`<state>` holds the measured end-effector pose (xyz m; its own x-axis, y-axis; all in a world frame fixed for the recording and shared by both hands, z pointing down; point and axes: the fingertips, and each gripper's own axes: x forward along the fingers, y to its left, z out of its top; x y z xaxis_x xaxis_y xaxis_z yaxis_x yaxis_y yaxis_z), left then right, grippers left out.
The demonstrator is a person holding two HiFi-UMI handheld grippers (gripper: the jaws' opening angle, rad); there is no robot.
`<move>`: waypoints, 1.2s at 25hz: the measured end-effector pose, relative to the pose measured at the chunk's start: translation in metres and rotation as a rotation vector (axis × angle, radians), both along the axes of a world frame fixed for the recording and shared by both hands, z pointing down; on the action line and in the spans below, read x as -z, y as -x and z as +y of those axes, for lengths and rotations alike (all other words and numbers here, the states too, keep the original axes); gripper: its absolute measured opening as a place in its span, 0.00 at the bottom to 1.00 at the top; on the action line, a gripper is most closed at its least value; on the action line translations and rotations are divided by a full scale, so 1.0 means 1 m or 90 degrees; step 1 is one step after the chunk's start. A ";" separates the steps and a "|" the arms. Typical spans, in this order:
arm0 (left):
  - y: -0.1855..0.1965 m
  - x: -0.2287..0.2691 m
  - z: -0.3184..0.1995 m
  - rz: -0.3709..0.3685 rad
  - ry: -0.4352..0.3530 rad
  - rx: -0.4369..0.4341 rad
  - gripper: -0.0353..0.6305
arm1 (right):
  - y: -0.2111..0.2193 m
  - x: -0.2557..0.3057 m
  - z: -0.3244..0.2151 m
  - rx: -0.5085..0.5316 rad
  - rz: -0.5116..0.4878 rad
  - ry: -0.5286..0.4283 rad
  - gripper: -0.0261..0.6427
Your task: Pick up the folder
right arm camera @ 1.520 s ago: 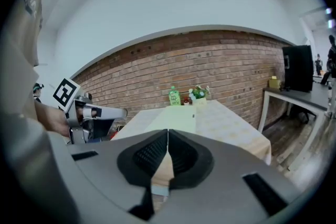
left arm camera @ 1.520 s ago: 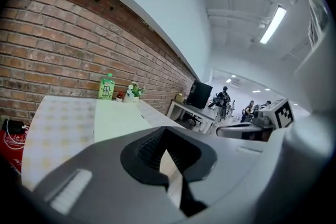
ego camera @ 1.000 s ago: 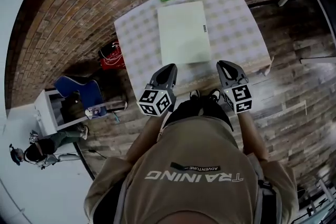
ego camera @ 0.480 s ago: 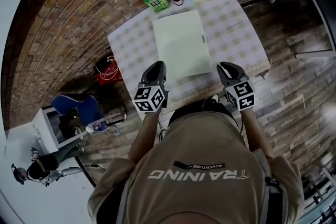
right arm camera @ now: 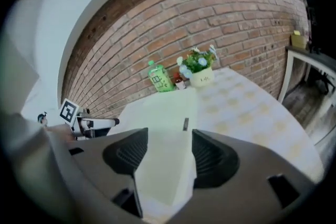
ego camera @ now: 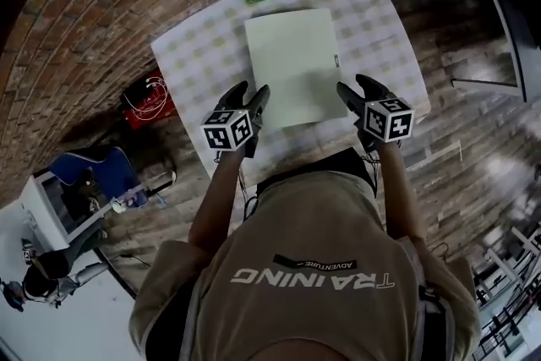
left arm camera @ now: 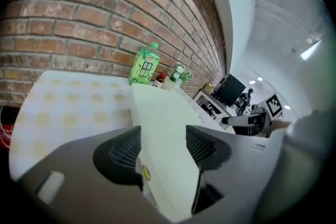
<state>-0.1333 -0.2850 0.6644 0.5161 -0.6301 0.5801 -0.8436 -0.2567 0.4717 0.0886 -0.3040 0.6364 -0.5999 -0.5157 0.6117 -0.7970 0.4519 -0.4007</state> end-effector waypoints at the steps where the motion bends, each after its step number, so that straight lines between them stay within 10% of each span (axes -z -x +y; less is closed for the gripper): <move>1: 0.001 -0.007 -0.001 0.021 0.023 0.002 0.44 | 0.002 -0.010 -0.002 0.001 -0.012 0.032 0.39; 15: -0.019 -0.063 -0.002 0.115 0.212 -0.061 0.53 | 0.020 -0.091 -0.021 0.072 -0.096 0.244 0.42; 22: -0.026 -0.071 -0.006 0.208 0.230 -0.065 0.55 | 0.021 -0.102 -0.022 0.127 -0.156 0.323 0.46; 30: -0.025 -0.073 -0.008 0.212 0.244 -0.080 0.55 | 0.022 -0.105 -0.022 0.136 -0.161 0.327 0.46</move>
<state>-0.1085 -0.2929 0.7374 0.7696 -0.3262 0.5489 -0.6060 -0.1025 0.7888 0.0669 -0.3257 0.7412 -0.8164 -0.0444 0.5757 -0.5620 0.2904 -0.7745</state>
